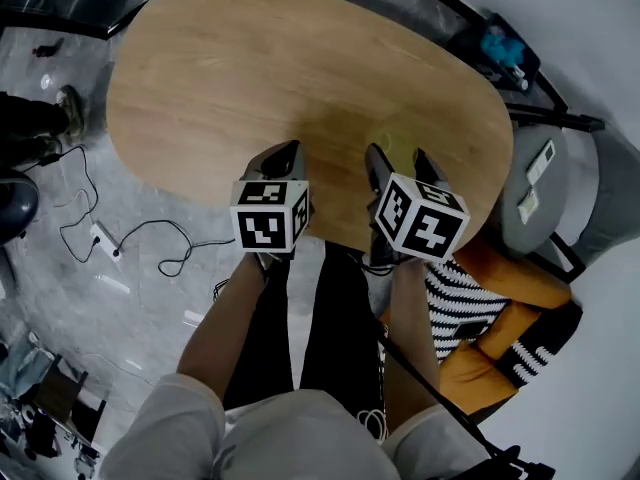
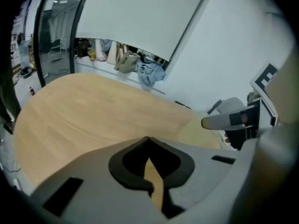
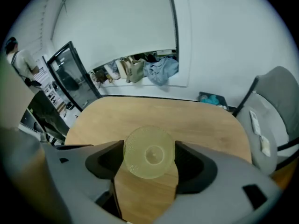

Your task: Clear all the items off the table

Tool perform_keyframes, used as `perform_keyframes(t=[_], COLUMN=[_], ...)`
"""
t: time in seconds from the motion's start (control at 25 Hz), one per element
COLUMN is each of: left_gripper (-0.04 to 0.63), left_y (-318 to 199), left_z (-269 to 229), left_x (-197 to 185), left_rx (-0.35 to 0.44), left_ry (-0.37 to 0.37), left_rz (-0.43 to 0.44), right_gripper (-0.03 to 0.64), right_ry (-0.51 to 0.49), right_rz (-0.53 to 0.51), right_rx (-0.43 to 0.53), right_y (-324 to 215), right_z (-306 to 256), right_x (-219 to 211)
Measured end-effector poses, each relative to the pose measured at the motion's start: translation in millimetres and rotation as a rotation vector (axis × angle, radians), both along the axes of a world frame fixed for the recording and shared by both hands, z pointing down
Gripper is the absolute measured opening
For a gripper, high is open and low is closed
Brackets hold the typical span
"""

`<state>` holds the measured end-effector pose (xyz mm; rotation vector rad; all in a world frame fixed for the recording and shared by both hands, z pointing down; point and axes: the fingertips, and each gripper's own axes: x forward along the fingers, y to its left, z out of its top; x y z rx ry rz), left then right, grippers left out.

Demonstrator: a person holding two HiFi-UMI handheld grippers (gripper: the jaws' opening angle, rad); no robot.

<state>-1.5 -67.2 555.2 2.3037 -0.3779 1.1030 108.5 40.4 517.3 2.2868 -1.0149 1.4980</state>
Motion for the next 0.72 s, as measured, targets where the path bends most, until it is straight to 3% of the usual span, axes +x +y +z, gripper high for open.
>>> perform_keyframes(t=[0.36,0.72], left_gripper=[0.003,0.003], left_y=[119.9,227.4], left_z=[-1.3,-6.2], left_x=[85.1,144.8], left_rx=[-0.023,-0.031], left_ry=[0.013,0.023], left_rz=[0.188,0.336], right_gripper=[0.348,0.348], right_ry=[0.003,0.012], right_rz=[0.209,0.369], right_rx=[-0.033,-0.045], right_y=[145.7,273.7], right_z=[-2.4,-11.9], right_x=[61.5,103.8])
